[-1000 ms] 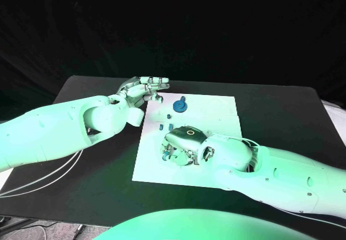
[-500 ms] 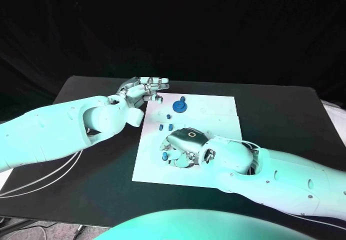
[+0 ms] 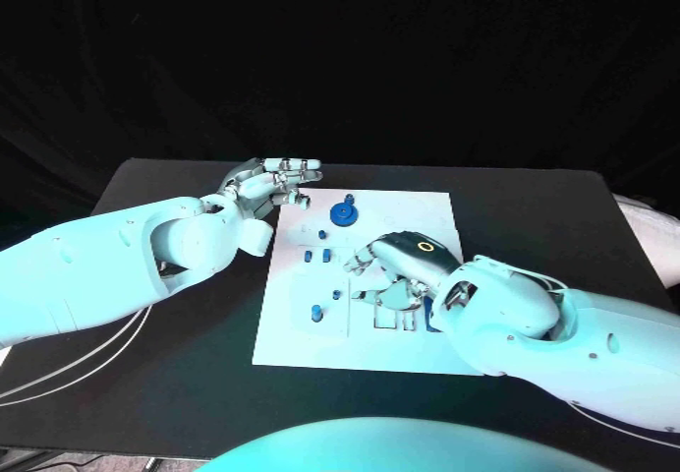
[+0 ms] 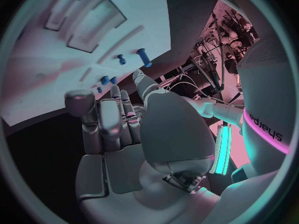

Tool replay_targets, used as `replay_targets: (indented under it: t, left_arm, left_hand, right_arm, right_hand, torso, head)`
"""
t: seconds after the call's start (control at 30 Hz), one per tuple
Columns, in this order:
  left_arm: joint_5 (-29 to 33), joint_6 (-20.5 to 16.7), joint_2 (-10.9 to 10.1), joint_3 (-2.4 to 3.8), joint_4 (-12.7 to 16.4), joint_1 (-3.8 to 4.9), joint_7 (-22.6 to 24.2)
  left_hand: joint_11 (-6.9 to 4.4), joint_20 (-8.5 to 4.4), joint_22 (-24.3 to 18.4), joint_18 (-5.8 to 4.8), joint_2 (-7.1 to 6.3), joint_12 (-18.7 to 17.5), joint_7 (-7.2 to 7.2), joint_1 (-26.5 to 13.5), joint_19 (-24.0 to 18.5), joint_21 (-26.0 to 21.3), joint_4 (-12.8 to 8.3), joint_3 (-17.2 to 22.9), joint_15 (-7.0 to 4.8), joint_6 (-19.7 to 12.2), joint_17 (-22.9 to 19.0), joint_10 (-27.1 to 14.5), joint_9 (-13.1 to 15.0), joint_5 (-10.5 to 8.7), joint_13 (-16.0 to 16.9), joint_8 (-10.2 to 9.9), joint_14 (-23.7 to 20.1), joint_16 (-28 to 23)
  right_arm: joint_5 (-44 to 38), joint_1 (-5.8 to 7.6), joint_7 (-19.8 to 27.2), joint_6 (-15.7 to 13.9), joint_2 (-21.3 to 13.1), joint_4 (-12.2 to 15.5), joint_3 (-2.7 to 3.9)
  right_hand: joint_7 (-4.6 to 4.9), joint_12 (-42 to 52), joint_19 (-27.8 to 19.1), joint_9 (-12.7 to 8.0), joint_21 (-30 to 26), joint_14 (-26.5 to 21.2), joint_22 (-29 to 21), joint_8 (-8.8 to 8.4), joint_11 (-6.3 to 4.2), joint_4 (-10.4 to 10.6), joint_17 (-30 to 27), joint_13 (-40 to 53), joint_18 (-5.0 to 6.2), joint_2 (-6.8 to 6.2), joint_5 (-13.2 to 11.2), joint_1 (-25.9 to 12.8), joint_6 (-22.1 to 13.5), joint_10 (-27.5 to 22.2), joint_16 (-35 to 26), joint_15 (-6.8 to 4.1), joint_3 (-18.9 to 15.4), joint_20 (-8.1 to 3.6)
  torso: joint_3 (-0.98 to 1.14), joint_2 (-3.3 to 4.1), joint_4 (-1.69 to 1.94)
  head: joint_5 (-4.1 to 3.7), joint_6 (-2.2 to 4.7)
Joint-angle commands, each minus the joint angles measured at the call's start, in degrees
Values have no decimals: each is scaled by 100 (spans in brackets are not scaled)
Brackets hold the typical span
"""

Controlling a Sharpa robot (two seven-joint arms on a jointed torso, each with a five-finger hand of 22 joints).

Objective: Assemble the parts on the task board

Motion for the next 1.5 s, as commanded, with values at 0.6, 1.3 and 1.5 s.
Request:
replay_targets:
  t: [0.6, 1.3, 1.5]
  left_arm:
    - [-60, 112, -39, 2, 88, 2, 4]
    - [-62, 126, -56, 1, 76, 1, -2]
    - [-62, 138, -56, 1, 80, 1, -8]
  left_hand:
    - [-6, -8, -7, 109, 49, 16, -3, 24, -30, -25, -2, -53, 2, 21, -18, -46, -5, 14, 4, 29, -29, -29]
    - [-6, -8, -7, 109, 49, 16, -3, 24, -30, -25, -2, -53, 2, 21, -18, -46, -5, 14, 4, 29, -29, -29]
    - [-6, -8, -7, 109, 49, 16, -3, 24, -30, -25, -2, -53, 2, 21, -18, -46, -5, 14, 4, 29, -29, -29]
  right_arm:
    - [1100, -75, -1692, 420, -1666, 718, -78]
    - [730, -214, -1754, 741, -1386, 547, -101]
    - [702, -289, -1756, 782, -1207, 391, -102]
  right_hand:
    - [-291, 4923, 797, 119, 1358, 427, 2063, 460, -428, 1247, 1745, 5335, -285, 227, 1084, -605, 261, 1600, 1470, -371, -1577, -335]
    - [-318, 5293, 792, 207, 1389, 429, 2112, 619, -441, 1250, 1809, 5893, -291, 373, 1067, -713, 292, 1628, 1524, -384, -1912, -332]
    - [-320, 5310, 793, 214, 1392, 431, 2119, 629, -443, 1246, 1821, 5921, -293, 387, 1071, -700, 294, 1631, 1532, -386, -1925, -333]
  torso:
    - [-30, -15, -144]
    - [-24, -7, -147]
    - [-27, -9, -136]
  head:
    - [-219, 72]
    - [-186, 34]
    - [-187, 21]
